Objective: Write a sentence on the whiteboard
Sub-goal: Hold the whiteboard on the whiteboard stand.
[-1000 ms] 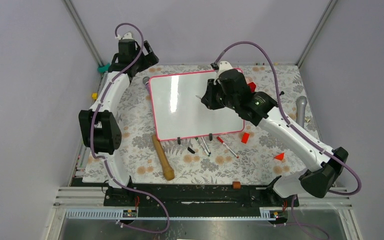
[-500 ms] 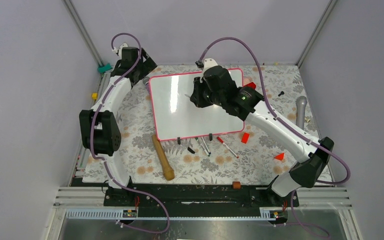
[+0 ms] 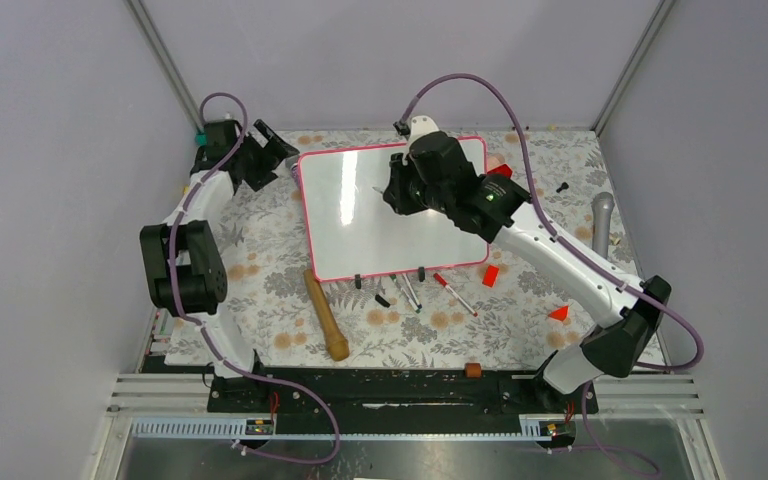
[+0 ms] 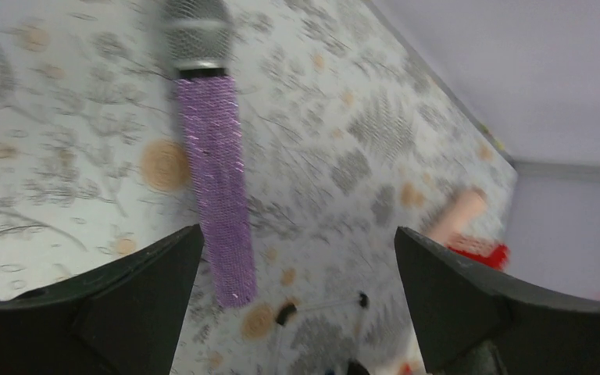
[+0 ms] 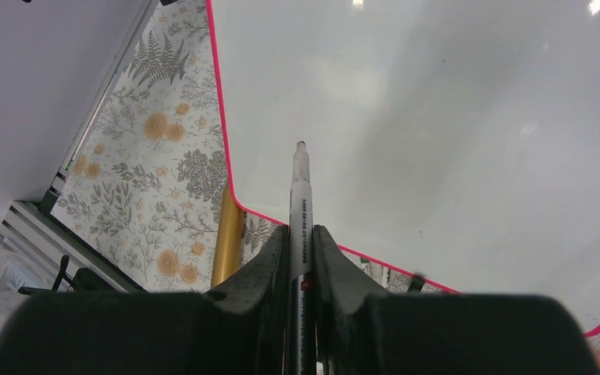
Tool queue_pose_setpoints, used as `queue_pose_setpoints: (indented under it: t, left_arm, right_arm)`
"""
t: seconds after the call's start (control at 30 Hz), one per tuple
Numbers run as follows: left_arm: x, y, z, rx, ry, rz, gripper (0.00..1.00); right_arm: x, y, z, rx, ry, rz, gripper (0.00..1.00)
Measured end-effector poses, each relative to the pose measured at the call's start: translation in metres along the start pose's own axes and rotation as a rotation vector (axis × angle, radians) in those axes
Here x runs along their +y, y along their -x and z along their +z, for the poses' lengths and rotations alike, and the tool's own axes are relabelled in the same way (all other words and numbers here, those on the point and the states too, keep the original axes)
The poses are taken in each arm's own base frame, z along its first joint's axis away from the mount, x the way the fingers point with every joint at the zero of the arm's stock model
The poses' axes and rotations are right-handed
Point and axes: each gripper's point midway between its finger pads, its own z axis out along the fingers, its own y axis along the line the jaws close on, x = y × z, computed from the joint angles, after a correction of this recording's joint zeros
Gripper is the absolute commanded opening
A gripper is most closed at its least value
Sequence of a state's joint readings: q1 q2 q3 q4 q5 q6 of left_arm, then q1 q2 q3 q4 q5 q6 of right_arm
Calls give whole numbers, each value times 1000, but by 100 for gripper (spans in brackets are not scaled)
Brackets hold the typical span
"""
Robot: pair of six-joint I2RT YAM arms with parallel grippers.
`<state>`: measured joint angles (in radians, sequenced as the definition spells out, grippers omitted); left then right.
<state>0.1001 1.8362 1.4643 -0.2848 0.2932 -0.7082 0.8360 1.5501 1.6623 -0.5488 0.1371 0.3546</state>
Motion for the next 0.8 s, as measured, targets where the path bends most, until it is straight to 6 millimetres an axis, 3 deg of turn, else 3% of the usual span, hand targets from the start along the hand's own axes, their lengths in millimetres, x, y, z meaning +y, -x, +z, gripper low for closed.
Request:
queue_pose_setpoints:
  t: [0.1,0.23,0.47,0.6,0.8]
  left_arm:
    - [-9,-6,-9,37,-154,-20,93]
    - [-16,-12,-37,36,-313,-27,94]
    - [-69,-13,-86,15,-580,82,92]
    - [-86,-21,-94,31,-659,105,83]
    - [-96,-32,-96,85,-703,81,69]
  right_arm:
    - [-2,-1,-5,-3,0,-5,0]
    - [-4,-3,-13,-9,2,-17,0]
    - [-1,-3,-21,-12,32,-33,0]
    - [3,-6,-18,7,54,-36,0]
    - [14,-2,5,43,69,-40,0]
